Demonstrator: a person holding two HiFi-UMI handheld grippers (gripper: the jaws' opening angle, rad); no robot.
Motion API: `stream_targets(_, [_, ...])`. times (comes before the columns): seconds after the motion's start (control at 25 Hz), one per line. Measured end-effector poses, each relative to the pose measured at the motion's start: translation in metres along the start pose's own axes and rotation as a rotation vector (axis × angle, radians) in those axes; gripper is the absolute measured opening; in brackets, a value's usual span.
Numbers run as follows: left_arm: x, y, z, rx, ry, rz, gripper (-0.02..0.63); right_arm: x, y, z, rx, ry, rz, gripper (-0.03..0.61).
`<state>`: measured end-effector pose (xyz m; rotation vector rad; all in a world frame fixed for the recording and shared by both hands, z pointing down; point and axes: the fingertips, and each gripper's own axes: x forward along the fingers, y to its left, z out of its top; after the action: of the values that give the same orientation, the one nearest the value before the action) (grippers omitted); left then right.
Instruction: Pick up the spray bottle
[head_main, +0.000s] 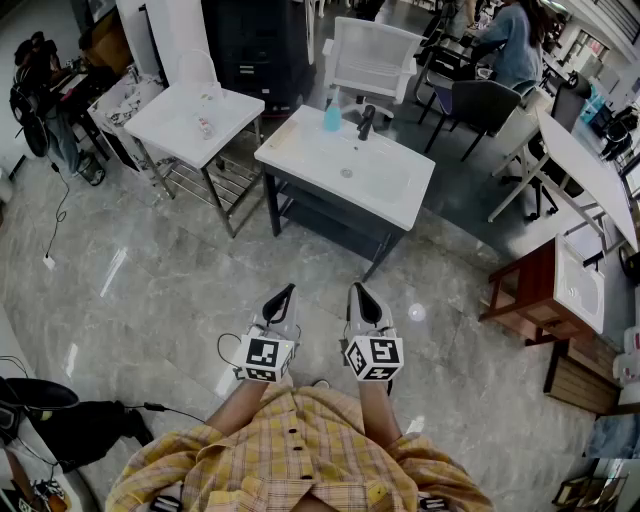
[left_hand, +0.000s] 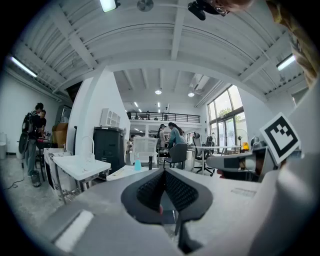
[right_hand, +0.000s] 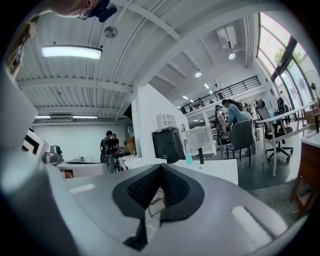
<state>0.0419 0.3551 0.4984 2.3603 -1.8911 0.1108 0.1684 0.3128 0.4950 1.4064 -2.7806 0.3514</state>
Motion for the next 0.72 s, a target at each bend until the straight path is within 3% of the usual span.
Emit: stream_targets(0.72, [0.014,0.047,0.008,-0.011,-0.039,-0.057,0.000,0.039,0.021,0.004,0.039,-0.038,-0.029,0.002])
